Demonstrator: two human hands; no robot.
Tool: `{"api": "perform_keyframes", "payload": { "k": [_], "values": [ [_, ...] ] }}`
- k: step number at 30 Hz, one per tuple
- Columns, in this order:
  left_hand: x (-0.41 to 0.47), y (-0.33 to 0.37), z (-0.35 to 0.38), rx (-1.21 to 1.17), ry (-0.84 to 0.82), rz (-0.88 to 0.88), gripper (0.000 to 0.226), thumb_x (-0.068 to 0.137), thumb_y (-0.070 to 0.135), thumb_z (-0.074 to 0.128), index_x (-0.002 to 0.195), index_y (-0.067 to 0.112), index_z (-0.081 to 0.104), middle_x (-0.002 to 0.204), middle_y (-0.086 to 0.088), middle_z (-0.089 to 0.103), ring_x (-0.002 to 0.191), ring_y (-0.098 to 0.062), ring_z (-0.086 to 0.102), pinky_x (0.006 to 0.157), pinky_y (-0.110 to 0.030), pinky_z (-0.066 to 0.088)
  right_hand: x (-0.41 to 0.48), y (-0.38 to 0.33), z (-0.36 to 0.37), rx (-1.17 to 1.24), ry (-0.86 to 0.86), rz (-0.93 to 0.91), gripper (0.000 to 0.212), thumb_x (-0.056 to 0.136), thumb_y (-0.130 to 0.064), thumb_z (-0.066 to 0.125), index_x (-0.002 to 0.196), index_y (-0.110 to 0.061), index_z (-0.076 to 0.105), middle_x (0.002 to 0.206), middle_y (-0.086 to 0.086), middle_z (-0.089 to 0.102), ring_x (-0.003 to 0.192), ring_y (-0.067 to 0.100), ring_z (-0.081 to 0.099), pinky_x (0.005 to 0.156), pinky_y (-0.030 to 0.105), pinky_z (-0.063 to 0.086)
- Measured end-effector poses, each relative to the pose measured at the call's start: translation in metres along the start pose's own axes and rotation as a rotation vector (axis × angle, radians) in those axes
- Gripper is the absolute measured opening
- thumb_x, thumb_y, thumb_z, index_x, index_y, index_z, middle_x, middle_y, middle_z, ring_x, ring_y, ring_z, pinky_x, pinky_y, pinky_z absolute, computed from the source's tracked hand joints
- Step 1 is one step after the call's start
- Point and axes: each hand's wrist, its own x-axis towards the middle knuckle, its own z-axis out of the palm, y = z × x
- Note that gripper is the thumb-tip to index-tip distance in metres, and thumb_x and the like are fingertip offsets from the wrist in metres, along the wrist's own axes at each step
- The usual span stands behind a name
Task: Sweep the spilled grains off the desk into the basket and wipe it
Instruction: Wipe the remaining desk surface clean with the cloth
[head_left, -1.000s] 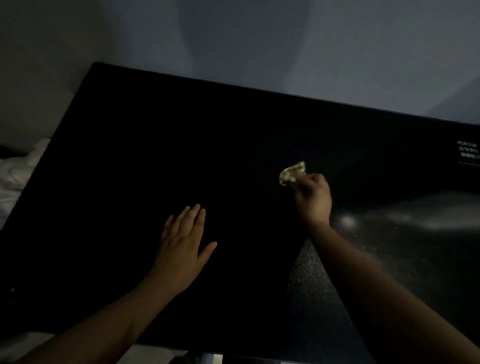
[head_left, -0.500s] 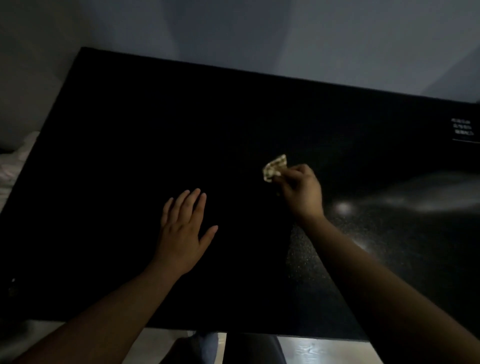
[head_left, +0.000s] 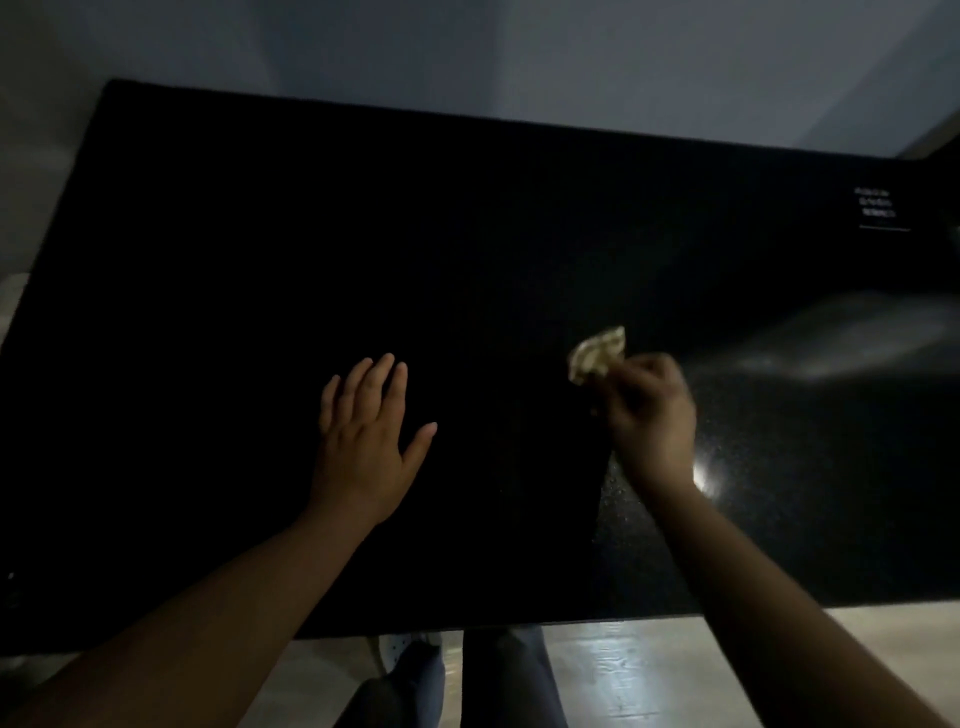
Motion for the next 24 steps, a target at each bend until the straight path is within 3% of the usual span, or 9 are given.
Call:
{"api": "perform_keyframes", "payload": {
  "k": [2,4,8,10,14,17,19,22,24],
  "values": [
    [0.000,0.001,-0.001,0.002,0.002,-0.007,0.078,0.089,0.059,0.016,0.148,0.010,0.028,0.155,-0.010,0.023,0.144,-0.026,0.017,0.117,-0.050,0.013,0.033,0.016,0.009,-0.042,0.101,0.167,0.019,0.088,-0.017,0.066,0.106,-0.014,0.072,0.102,0.005,0.056,0.092,0.022,0.058,0.077,0.026,0.047],
    [0.000,0.001,-0.001,-0.005,0.002,-0.011,0.078,0.088,0.059,0.016,0.148,0.010,0.029,0.155,-0.009,0.024,0.144,-0.025,0.017,0.117,-0.050,0.013,0.042,0.026,0.022,-0.061,0.084,0.247,0.022,0.089,-0.019,0.064,0.109,-0.014,0.071,0.105,0.007,0.056,0.098,0.025,0.057,0.084,0.034,0.049],
    [0.000,0.000,0.000,0.003,0.006,-0.004,0.073,0.091,0.057,0.022,0.147,0.010,0.030,0.154,-0.010,0.025,0.143,-0.027,0.019,0.117,-0.050,0.013,-0.008,0.009,0.038,-0.061,0.013,0.056,0.016,0.083,-0.014,0.061,0.094,-0.011,0.073,0.092,0.008,0.057,0.085,0.027,0.056,0.074,0.036,0.048],
    [0.000,0.000,0.000,0.010,0.002,-0.016,0.072,0.093,0.056,0.024,0.148,0.010,0.028,0.155,-0.010,0.023,0.144,-0.026,0.017,0.117,-0.049,0.011,-0.049,-0.002,0.038,-0.051,-0.040,-0.025,0.020,0.080,-0.011,0.062,0.097,-0.014,0.073,0.091,0.006,0.056,0.082,0.024,0.053,0.072,0.034,0.046],
    [0.000,-0.001,0.000,0.026,0.005,-0.016,0.073,0.091,0.057,0.020,0.148,0.011,0.028,0.155,-0.009,0.024,0.143,-0.026,0.017,0.117,-0.048,0.010,-0.103,-0.018,0.031,0.001,-0.210,-0.036,0.031,0.082,-0.011,0.070,0.107,-0.030,0.071,0.093,-0.010,0.050,0.085,0.012,0.049,0.071,0.033,0.048],
    [0.000,-0.001,0.003,0.021,0.016,-0.012,0.069,0.093,0.053,0.031,0.148,0.011,0.028,0.155,-0.009,0.023,0.144,-0.025,0.016,0.118,-0.047,0.009,-0.105,-0.017,0.016,0.134,-0.350,-0.016,0.023,0.087,-0.019,0.065,0.106,-0.031,0.070,0.094,-0.013,0.051,0.086,0.009,0.055,0.072,0.033,0.053],
    [-0.001,-0.001,0.004,0.020,0.033,-0.009,0.068,0.094,0.052,0.033,0.148,0.011,0.027,0.155,-0.009,0.022,0.144,-0.025,0.015,0.118,-0.047,0.009,-0.092,-0.014,0.004,0.165,-0.263,0.020,0.020,0.087,-0.012,0.065,0.102,-0.024,0.072,0.096,-0.009,0.053,0.085,0.007,0.057,0.071,0.028,0.052],
    [-0.003,0.000,0.002,0.014,0.027,-0.005,0.068,0.095,0.051,0.034,0.149,0.010,0.025,0.157,-0.009,0.019,0.145,-0.024,0.011,0.118,-0.047,0.006,-0.058,-0.002,0.004,0.031,0.000,0.101,0.018,0.087,-0.011,0.066,0.103,-0.015,0.073,0.099,-0.001,0.054,0.087,0.015,0.058,0.072,0.010,0.040],
    [-0.002,0.000,0.001,0.002,0.045,-0.002,0.068,0.095,0.049,0.038,0.149,0.010,0.025,0.157,-0.009,0.019,0.145,-0.025,0.011,0.118,-0.047,0.006,-0.048,0.003,0.015,-0.013,0.020,0.155,0.019,0.088,-0.016,0.066,0.105,-0.014,0.073,0.101,0.002,0.057,0.092,0.019,0.057,0.073,0.005,0.034]
  ]
}}
